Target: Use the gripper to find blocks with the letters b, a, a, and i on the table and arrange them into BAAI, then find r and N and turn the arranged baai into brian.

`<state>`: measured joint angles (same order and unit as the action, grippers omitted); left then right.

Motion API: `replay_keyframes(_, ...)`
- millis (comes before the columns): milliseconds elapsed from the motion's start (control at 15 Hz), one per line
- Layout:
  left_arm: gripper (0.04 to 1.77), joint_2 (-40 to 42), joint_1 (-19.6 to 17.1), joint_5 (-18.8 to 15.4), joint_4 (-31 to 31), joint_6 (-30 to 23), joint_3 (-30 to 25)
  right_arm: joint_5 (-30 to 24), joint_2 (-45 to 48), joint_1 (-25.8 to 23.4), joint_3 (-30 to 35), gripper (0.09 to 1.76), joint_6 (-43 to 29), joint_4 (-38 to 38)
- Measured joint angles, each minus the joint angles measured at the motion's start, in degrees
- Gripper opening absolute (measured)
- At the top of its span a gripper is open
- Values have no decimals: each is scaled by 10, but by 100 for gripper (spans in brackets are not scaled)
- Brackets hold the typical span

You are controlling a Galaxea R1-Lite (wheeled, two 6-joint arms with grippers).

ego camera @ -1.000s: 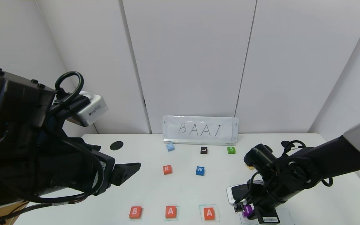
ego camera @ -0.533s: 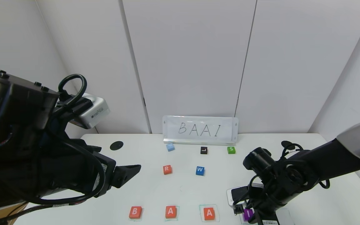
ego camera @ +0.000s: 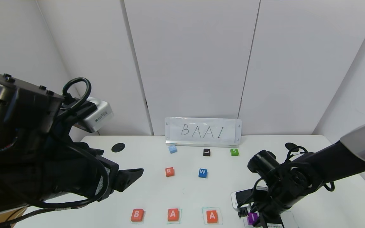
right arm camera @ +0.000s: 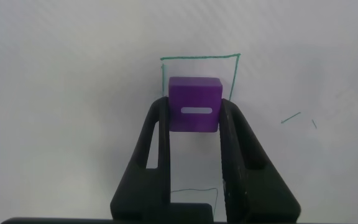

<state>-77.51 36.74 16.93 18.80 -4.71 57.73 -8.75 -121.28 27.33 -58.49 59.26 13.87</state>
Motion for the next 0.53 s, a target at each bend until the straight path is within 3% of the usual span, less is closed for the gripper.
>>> replay_keyframes(533,172,1,5,0,0,-1,-1,-16,0,1,0,53,-3,0)
